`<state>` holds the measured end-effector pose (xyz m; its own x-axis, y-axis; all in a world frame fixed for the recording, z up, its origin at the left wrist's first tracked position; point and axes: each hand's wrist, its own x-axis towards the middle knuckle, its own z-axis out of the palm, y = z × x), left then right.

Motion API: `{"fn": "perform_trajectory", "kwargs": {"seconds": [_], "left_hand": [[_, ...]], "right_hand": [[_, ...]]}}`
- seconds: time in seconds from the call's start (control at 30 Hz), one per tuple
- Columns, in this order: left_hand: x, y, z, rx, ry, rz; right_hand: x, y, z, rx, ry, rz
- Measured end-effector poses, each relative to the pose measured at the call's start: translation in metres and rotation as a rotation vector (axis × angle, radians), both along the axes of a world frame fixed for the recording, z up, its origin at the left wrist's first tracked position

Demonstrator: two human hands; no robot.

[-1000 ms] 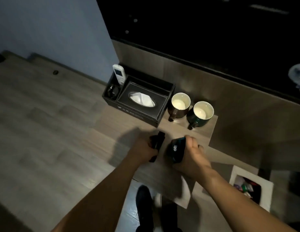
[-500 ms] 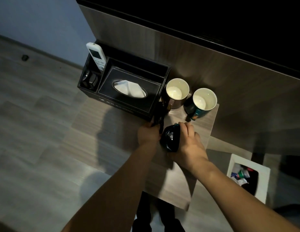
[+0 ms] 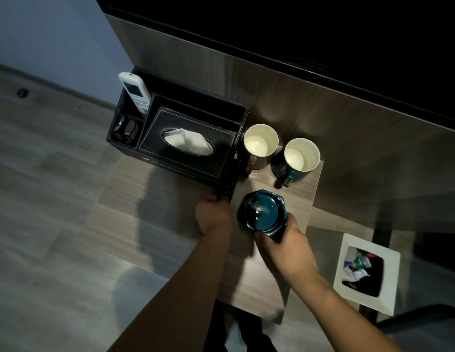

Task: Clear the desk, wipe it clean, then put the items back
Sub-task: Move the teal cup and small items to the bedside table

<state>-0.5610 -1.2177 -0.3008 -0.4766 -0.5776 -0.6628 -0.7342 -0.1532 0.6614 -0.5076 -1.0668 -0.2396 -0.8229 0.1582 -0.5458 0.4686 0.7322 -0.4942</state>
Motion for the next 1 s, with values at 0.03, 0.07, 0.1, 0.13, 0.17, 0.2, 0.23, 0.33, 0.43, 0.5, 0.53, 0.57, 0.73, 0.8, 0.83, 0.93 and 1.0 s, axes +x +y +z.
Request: {"fn": "perform_trajectory", "kwargs": {"seconds": [0.03,0.07,0.1,0.13,0.17,0.2,0.23,0.33,0.43,0.5,0.53,0.57,0.73,0.8,0.83,0.93,1.0], "left_hand": [[-0.001,0.001,0.008,-0.025,-0.006,-0.027],[-0.002,0.000,0.014,-0.054,-0.021,-0.050],[-0.003,-0.001,0.015,-0.089,-0.027,-0.076],[-0.003,-0.001,0.014,-0.096,-0.035,-0.086],[-0.003,-0.002,0.012,-0.104,-0.039,-0.096],[-0.003,-0.003,0.013,-0.099,-0.043,-0.105],[-0.003,-0.004,0.011,-0.107,-0.045,-0.127],[-0.005,-0.011,0.009,-0.090,-0.050,-0.196],[-0.007,-0.018,0.000,-0.042,-0.054,-0.235],[-0.007,-0.021,-0.006,-0.020,-0.061,-0.244],[-0.006,-0.022,-0.009,-0.017,-0.057,-0.248],[-0.007,-0.022,-0.011,-0.019,-0.053,-0.254],[-0.007,-0.022,-0.011,-0.016,-0.053,-0.283],[-0.006,-0.019,0.006,-0.043,-0.054,-0.324],[-0.004,-0.020,0.016,-0.078,-0.066,-0.355],[0.008,-0.022,0.064,-0.239,-0.108,-0.466],[0.019,-0.021,0.108,-0.319,-0.011,-0.548]], "right_hand": [[-0.002,-0.001,0.001,0.010,-0.016,0.005],[-0.004,-0.003,0.002,0.011,-0.028,0.003],[-0.007,-0.004,0.003,0.011,-0.037,0.003],[-0.009,-0.006,0.003,0.015,-0.043,0.003],[-0.012,-0.007,0.002,0.016,-0.048,0.002],[-0.015,-0.009,0.002,0.015,-0.047,-0.003],[-0.017,-0.010,0.001,0.009,-0.044,-0.013],[-0.024,-0.013,-0.001,-0.035,-0.040,-0.053],[-0.030,-0.015,-0.003,-0.063,-0.025,-0.072],[-0.033,-0.017,-0.003,-0.070,-0.005,-0.081],[-0.034,-0.018,-0.003,-0.075,0.003,-0.088],[-0.034,-0.018,-0.003,-0.084,0.009,-0.092],[-0.033,-0.017,-0.002,-0.138,-0.013,-0.118],[-0.033,-0.014,0.006,-0.130,-0.068,-0.100],[-0.032,-0.012,0.013,-0.111,-0.093,-0.078],[-0.026,-0.008,0.054,-0.068,-0.038,0.007],[-0.017,-0.001,0.096,-0.064,0.047,0.055]]}}
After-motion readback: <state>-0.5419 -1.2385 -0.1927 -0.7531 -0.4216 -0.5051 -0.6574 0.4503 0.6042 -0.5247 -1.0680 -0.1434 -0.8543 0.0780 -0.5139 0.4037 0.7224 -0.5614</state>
